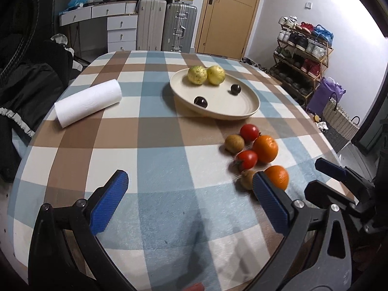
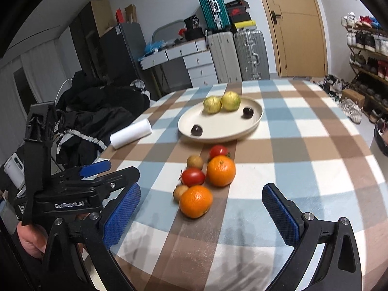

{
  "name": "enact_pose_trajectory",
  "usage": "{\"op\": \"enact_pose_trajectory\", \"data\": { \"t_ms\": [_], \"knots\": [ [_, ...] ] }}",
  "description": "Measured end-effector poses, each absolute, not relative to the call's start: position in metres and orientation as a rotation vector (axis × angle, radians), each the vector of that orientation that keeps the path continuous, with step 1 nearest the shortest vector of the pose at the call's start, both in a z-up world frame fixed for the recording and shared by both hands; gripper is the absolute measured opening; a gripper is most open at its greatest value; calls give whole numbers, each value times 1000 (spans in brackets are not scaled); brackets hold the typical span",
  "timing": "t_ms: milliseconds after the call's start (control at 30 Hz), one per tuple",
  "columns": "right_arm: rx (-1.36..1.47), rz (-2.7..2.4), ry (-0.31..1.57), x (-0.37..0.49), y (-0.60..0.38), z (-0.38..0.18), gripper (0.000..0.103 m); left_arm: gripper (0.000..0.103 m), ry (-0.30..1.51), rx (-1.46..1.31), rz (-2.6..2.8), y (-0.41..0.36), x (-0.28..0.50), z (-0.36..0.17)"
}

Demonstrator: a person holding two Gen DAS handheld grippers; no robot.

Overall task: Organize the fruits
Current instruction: 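Withdraw both tools from the plate, then close the right tool on the large orange on the cloth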

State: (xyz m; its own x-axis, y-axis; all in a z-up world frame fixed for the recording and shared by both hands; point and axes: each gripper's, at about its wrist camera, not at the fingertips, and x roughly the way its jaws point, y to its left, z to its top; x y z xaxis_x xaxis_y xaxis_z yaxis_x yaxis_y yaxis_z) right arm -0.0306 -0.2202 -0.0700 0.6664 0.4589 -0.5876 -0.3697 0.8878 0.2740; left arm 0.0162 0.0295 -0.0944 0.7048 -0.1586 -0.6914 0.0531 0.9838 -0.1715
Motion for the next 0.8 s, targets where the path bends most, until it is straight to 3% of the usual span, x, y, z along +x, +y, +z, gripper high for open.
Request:
{"op": "enact_pose_trajectory", "data": {
  "t_ms": [233, 333, 600, 667, 800],
  "knots": [
    [178, 501, 765, -18, -210, -94, 100, 102, 806, -149, -126, 34, 22, -108],
    [192, 511, 782, -15, -209, -99, 86, 102, 814, -149, -128, 34, 25, -112],
    [251, 525, 816, -5, -210, -109, 70, 102, 827, -154, -132, 35, 29, -118],
    [268, 534, 827, -3, -211, -111, 59, 102, 830, -154, -134, 35, 29, -118],
    [293, 543, 837, -1, -212, -114, 53, 102, 828, -144, -127, 33, 29, -118]
  ]
}}
